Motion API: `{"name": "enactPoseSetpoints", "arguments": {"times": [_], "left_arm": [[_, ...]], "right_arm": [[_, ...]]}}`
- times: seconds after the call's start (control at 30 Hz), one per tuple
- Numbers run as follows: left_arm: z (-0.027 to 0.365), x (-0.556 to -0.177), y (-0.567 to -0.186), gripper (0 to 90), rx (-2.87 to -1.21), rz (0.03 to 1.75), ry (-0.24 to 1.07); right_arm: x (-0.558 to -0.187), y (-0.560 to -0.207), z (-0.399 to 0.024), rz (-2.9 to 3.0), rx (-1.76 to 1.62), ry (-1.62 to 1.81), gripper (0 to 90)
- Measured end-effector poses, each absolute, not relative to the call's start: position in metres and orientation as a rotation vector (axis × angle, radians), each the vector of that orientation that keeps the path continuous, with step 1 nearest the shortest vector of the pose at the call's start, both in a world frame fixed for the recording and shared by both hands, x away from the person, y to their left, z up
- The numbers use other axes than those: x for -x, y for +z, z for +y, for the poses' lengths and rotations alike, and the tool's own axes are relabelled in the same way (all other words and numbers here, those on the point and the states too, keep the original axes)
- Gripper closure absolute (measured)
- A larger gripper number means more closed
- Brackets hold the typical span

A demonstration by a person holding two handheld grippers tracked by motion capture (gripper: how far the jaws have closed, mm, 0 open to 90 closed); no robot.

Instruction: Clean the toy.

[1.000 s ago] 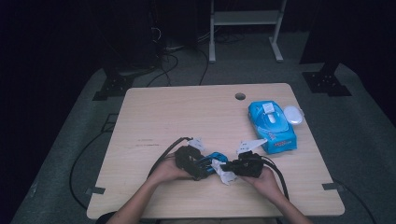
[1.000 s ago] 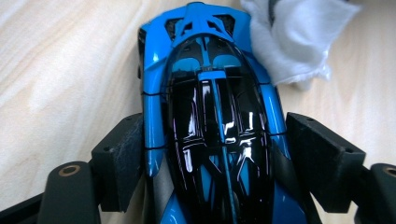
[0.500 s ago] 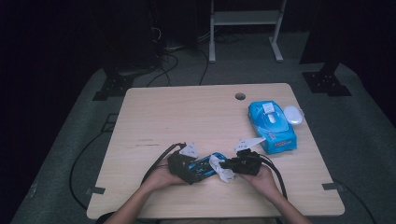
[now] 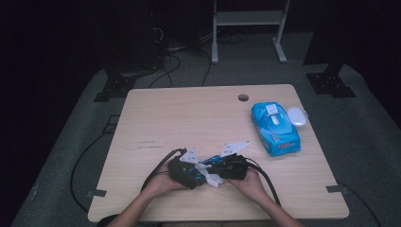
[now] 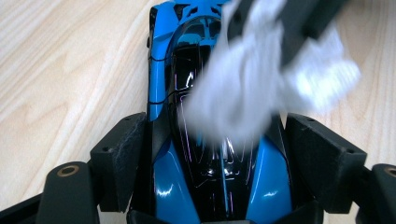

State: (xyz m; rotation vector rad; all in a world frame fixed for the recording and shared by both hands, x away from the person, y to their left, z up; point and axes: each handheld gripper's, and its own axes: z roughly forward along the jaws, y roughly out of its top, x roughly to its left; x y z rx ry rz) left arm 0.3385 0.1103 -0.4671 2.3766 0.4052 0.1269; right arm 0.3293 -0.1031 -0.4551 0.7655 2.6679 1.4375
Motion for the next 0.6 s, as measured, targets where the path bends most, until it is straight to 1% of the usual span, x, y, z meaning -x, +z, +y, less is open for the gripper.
{"name": "enactPoseSetpoints", "arguments": {"times": [0.1, 0.17, 0.37, 0.43, 0.5, 0.6], "left_arm": [[0.11, -0.339, -0.468, 22.9, -2.372, 0.403, 0.13], [0.11, -0.339, -0.468, 22.9, -2.371, 0.406, 0.129], [0.11, -0.339, -0.468, 23.0, -2.367, 0.396, 0.134], [0.108, -0.339, -0.468, 23.0, -2.364, 0.397, 0.138], [0.108, -0.34, -0.468, 23.1, -2.37, 0.391, 0.142], [0.108, -0.34, -0.468, 23.1, -2.372, 0.389, 0.141]], "right_arm": [[-0.328, -0.455, -0.096, 2.678, -0.745, 1.436, 83.4], [-0.33, -0.455, -0.1, 2.676, -0.741, 1.429, 83.5], [-0.342, -0.456, -0.134, 2.603, -0.839, 1.297, 83.4], [-0.349, -0.458, -0.143, 2.601, -0.897, 1.306, 83.5], [-0.354, -0.459, -0.141, 2.596, -0.913, 1.319, 83.4], [-0.36, -0.457, -0.125, 2.604, -0.888, 1.351, 83.4]]}}
